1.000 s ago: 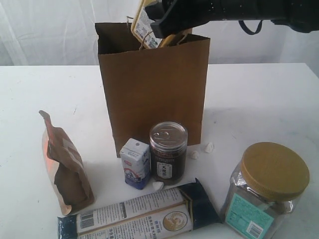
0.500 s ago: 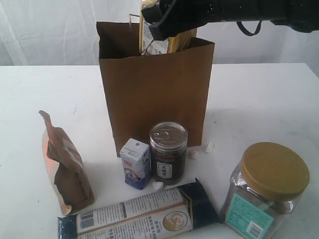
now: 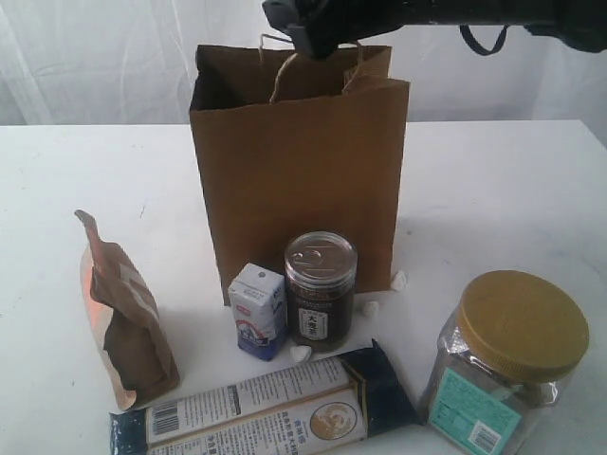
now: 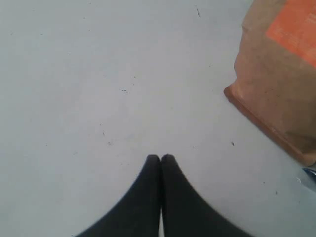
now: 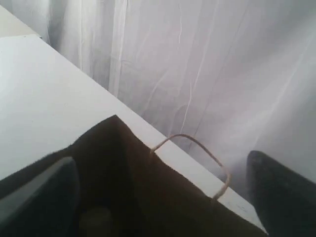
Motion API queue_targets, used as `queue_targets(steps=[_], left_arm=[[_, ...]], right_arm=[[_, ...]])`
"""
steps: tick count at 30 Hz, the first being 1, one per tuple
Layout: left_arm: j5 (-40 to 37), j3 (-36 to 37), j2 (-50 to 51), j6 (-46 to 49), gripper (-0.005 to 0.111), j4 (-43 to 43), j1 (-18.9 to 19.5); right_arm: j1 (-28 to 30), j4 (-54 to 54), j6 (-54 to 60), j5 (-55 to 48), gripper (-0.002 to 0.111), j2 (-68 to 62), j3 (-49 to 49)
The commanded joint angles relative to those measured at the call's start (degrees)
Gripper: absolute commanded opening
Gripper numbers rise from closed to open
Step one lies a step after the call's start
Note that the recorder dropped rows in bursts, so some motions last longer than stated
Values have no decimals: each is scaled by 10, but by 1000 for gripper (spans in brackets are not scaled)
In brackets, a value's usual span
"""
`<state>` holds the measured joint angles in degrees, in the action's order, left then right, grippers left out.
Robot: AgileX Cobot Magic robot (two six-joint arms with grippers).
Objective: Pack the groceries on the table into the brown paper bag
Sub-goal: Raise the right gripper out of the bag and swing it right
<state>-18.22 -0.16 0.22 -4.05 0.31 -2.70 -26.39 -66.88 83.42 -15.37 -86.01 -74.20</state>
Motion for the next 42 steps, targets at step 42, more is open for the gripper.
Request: queue_targets(steps=[42], left_arm=[[-18,2,-2,-1,0,2,-4]], right_arm=[[38,166,-257,-295,86,60,-4]])
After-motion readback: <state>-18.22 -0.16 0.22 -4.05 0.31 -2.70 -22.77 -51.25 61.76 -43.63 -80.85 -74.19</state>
